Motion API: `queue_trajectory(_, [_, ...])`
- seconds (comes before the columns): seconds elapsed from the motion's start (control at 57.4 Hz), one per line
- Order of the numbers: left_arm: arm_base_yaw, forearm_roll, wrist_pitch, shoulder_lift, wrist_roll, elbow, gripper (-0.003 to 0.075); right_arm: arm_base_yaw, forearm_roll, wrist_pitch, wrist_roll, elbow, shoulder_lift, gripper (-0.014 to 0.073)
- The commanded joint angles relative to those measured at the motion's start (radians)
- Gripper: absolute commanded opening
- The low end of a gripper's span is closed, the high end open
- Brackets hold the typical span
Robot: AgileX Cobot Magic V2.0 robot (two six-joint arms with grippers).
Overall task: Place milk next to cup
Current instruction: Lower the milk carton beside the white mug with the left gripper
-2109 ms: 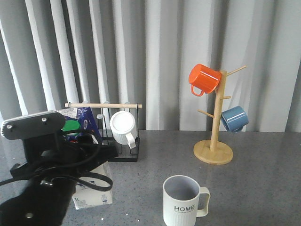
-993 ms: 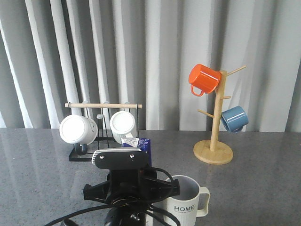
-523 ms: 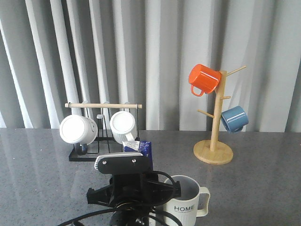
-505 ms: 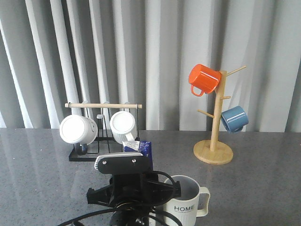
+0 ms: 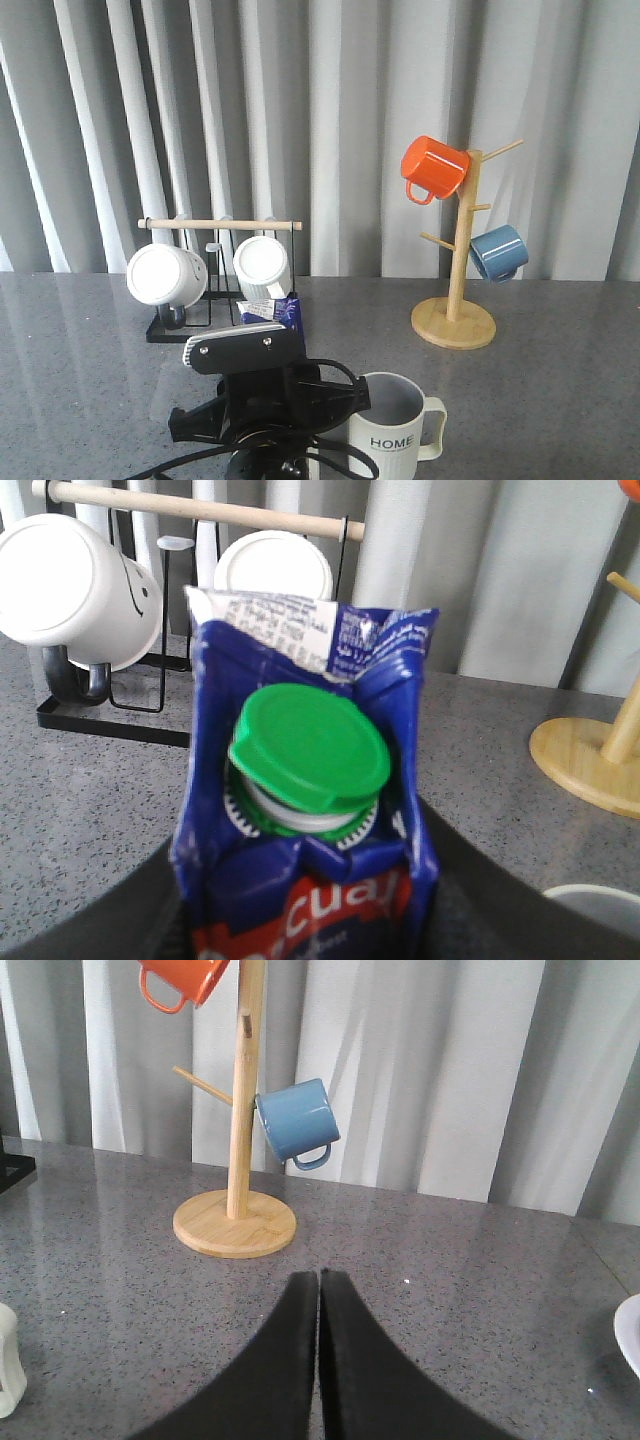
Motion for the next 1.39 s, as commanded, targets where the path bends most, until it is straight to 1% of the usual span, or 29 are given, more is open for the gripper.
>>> queue_trajectory(0.0, [-0.002, 0.042, -0.040, -0.042, -0.007, -0.026, 0.0081, -0.007, 0.004, -0.062, -0.010, -0.024, -0.003, -0.0006])
queue_trajectory(0.296, [-0.002, 0.043, -0.037, -0.042, 0.001, -0.026, 0.0081, -0.007, 0.004, -0.062, -0.010, -0.024, -0.003, -0.0006])
queue_trajectory(0.61, [-0.002, 0.052, 0.031, -0.042, 0.003, -0.026, 0.0081, -0.007, 0.004, -0.062, -0.010, -0.024, -0.003, -0.0006])
queue_trajectory(0.802, [-0.002, 0.069, 0.092, -0.042, 0.081, -0.026, 0.0081, -0.007, 0.004, -0.062, -0.010, -0.024, -0.003, -0.0006])
queue_trajectory(0.924, [-0.002, 0.067, 0.093, -0.042, 0.082, -0.026, 0.0087, -0.007, 0.004, -0.062, -0.010, -0.024, -0.003, -0.0006])
queue_trajectory(0.993, [-0.002, 0.067, 0.096, -0.042, 0.077, -0.026, 0.0106, -0.007, 0.004, -0.062, -0.010, -0.024, -0.003, -0.0006])
queue_trajectory(1.063, [-0.002, 0.067, 0.104, -0.044, 0.077, -0.026, 0.0158, -0.007, 0.004, -0.062, -0.010, -0.024, -0.003, -0.0006])
queue_trajectory(1.133, [-0.002, 0.058, 0.123, -0.044, 0.077, -0.026, 0.0243, -0.007, 0.004, -0.062, -0.010, -0.024, -0.003, -0.0006])
queue_trajectory(1.185, [-0.002, 0.048, 0.124, -0.044, 0.064, -0.026, 0.0318, -0.007, 0.004, -0.062, -0.010, -0.024, -0.003, -0.0006])
queue_trajectory(1.255, [-0.002, 0.039, 0.124, -0.044, 0.034, -0.026, 0.0439, -0.007, 0.004, -0.062, -0.010, -0.024, -0.003, -0.0006])
queue_trajectory(1.342, [-0.002, 0.035, 0.115, -0.044, 0.035, -0.026, 0.0587, -0.007, 0.004, -0.062, -0.010, -0.024, -0.003, -0.0006])
queue_trajectory(1.377, [-0.002, 0.033, 0.112, -0.044, 0.036, -0.026, 0.0631, -0.007, 0.004, -0.062, -0.010, -0.024, -0.003, -0.0006])
